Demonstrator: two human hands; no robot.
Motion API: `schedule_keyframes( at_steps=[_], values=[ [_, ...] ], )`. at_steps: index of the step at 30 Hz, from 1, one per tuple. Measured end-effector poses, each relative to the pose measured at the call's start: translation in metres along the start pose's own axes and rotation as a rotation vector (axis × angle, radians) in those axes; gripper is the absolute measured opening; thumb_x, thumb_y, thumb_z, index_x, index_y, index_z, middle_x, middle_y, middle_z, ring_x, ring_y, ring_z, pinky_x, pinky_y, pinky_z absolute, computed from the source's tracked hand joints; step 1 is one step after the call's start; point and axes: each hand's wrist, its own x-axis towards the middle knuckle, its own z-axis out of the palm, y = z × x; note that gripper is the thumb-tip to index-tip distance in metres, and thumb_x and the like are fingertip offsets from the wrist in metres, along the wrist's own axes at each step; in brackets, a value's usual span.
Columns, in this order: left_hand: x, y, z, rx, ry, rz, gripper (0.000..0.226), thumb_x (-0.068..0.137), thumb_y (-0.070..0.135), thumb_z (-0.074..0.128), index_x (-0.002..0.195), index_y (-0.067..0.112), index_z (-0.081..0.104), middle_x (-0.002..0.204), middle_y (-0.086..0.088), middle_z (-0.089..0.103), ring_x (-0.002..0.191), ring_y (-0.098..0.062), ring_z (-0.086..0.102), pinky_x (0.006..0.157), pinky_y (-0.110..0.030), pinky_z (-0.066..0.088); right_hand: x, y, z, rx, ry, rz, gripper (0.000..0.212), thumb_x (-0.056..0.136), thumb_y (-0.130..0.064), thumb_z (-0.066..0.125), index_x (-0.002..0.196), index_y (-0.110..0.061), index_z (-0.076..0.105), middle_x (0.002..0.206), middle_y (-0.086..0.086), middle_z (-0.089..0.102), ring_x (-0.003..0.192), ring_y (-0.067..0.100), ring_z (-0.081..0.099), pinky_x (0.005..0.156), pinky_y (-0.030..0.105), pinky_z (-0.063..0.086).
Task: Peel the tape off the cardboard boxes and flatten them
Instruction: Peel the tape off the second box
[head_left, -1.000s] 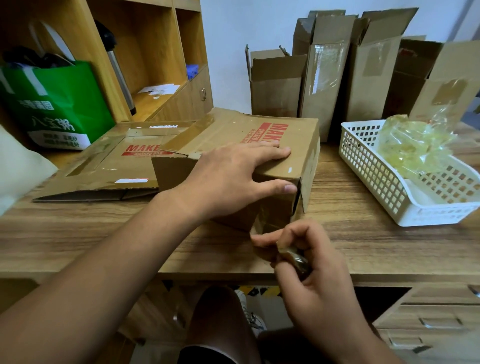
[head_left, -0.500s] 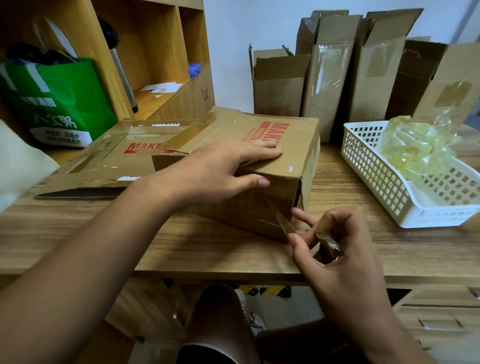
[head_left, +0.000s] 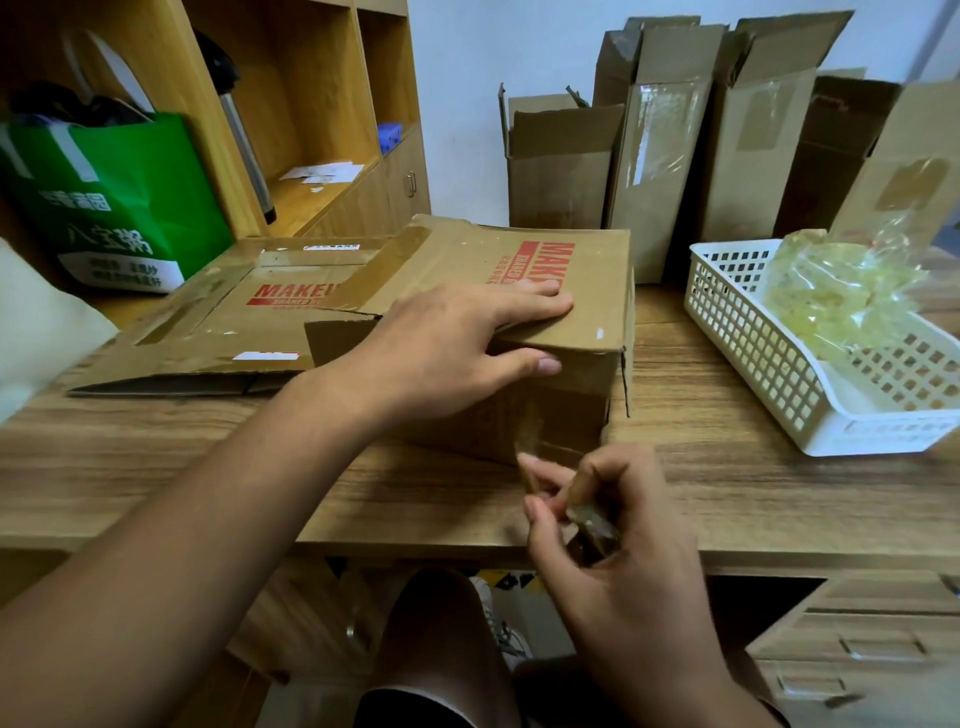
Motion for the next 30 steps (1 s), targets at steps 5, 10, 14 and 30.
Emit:
schedule_keyframes(
  at_steps=[5, 10, 14, 30],
  values=[
    [0.006, 0.003, 0.004, 0.025, 0.010, -0.026, 0.062, 0.092, 0.063, 0.053, 0.150, 0.053, 0.033, 0.156, 0.031, 0.031, 0.147, -0.008, 0.032, 0.112, -0.052, 0.038, -0.022, -0.017, 0.042, -0.103, -0.087, 0.012, 0.019, 0.077, -0.038, 0.060, 0.094, -0.045, 0.056, 0.088, -0.044, 0.060, 0.075, -0.012, 0.065, 0.074, 0.006, 0.050],
    [0.000, -0.002, 0.002, 0.010, -0.002, -0.013, 0.062, 0.090, 0.063, 0.056, 0.148, 0.056, 0.034, 0.154, 0.034, 0.031, 0.146, -0.004, 0.032, 0.113, -0.050, 0.039, 0.020, -0.016, -0.018, 0.094, -0.003, -0.032, 0.040, 0.085, -0.010, 0.075, 0.101, -0.036, 0.049, 0.103, -0.008, 0.064, 0.088, 0.019, 0.074, 0.078, 0.033, 0.059],
    [-0.001, -0.002, 0.000, 0.000, -0.003, -0.015, 0.063, 0.089, 0.063, 0.054, 0.148, 0.056, 0.034, 0.153, 0.034, 0.032, 0.146, -0.004, 0.031, 0.113, -0.051, 0.039, 0.039, -0.020, -0.050, 0.141, 0.029, 0.028, 0.033, 0.083, -0.012, 0.073, 0.110, -0.020, 0.056, 0.111, -0.009, 0.063, 0.089, 0.015, 0.073, 0.079, 0.018, 0.055],
    [-0.004, 0.004, -0.001, -0.030, -0.028, -0.015, 0.061, 0.071, 0.079, 0.035, 0.131, 0.073, 0.026, 0.138, 0.052, 0.016, 0.133, 0.013, 0.021, 0.112, -0.042, 0.039, 0.134, -0.003, -0.188, -0.562, 0.208, 0.075, 0.019, 0.092, -0.031, 0.070, 0.110, -0.038, 0.068, 0.096, -0.012, 0.071, 0.070, -0.004, 0.059, 0.066, 0.014, 0.049]
  ],
)
